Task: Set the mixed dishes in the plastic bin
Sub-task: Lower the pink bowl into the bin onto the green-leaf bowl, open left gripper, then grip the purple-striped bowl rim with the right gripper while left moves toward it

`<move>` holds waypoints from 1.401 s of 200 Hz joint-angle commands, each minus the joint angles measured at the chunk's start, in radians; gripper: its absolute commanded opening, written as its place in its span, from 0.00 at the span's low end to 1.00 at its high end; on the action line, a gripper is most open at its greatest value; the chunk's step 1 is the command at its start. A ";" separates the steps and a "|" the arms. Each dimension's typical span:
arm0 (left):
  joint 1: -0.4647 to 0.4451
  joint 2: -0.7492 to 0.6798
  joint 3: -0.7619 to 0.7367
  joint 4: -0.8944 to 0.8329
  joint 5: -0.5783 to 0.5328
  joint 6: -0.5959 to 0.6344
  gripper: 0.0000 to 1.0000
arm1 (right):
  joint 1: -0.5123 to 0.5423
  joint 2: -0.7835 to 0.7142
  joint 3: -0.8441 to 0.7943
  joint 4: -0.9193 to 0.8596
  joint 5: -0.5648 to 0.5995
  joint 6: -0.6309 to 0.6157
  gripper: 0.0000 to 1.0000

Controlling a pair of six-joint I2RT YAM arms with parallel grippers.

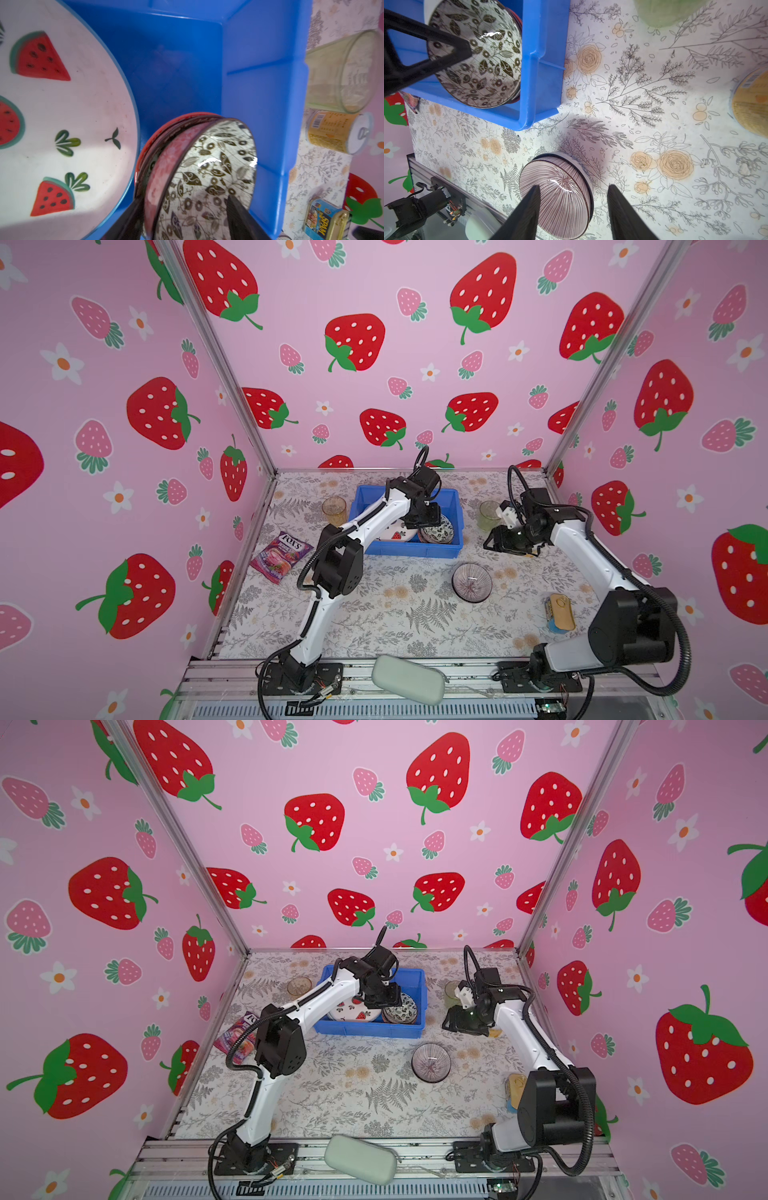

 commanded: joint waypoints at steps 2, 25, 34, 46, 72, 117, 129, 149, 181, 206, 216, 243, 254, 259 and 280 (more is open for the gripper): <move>-0.002 -0.065 0.026 -0.002 0.015 0.001 0.70 | -0.006 -0.037 -0.032 -0.023 0.024 -0.019 0.55; -0.003 -0.078 0.025 -0.003 0.022 -0.001 0.72 | -0.004 -0.049 -0.058 -0.021 0.035 -0.012 0.55; -0.004 -0.084 0.021 -0.006 0.024 0.000 0.72 | -0.004 -0.051 -0.067 -0.021 0.037 -0.013 0.55; -0.003 -0.095 0.012 -0.003 0.021 0.002 0.72 | -0.001 -0.050 -0.077 -0.018 0.038 -0.012 0.55; -0.003 -0.116 -0.028 0.028 0.026 -0.007 0.72 | 0.001 -0.050 -0.087 -0.017 0.038 -0.015 0.55; -0.003 -0.102 -0.087 0.091 0.069 -0.025 0.72 | 0.000 -0.047 -0.106 0.002 0.011 -0.009 0.55; -0.003 -0.096 -0.105 0.103 0.074 -0.025 0.72 | 0.001 -0.046 -0.113 0.004 0.000 -0.006 0.55; -0.003 -0.087 -0.127 0.118 0.086 -0.027 0.72 | 0.001 -0.049 -0.118 0.006 -0.004 -0.003 0.55; -0.002 -0.074 -0.143 0.140 0.100 -0.026 0.72 | 0.002 -0.051 -0.131 0.000 0.017 0.001 0.54; -0.002 -0.063 -0.142 0.154 0.113 -0.026 0.72 | 0.005 -0.054 -0.153 0.004 0.033 0.006 0.54; -0.002 -0.060 -0.144 0.157 0.117 -0.025 0.72 | 0.008 -0.057 -0.160 0.008 0.033 0.011 0.54; -0.001 -0.057 -0.152 0.174 0.133 -0.024 0.72 | 0.015 -0.067 -0.173 0.010 0.052 0.023 0.54; 0.000 -0.053 -0.153 0.175 0.134 -0.022 0.72 | 0.017 -0.071 -0.181 0.015 0.056 0.029 0.54; 0.001 -0.053 -0.155 0.177 0.136 -0.022 0.72 | 0.019 -0.073 -0.185 0.017 0.057 0.031 0.54; 0.003 -0.052 -0.169 0.194 0.154 -0.026 0.72 | 0.036 -0.074 -0.194 0.023 0.077 0.046 0.53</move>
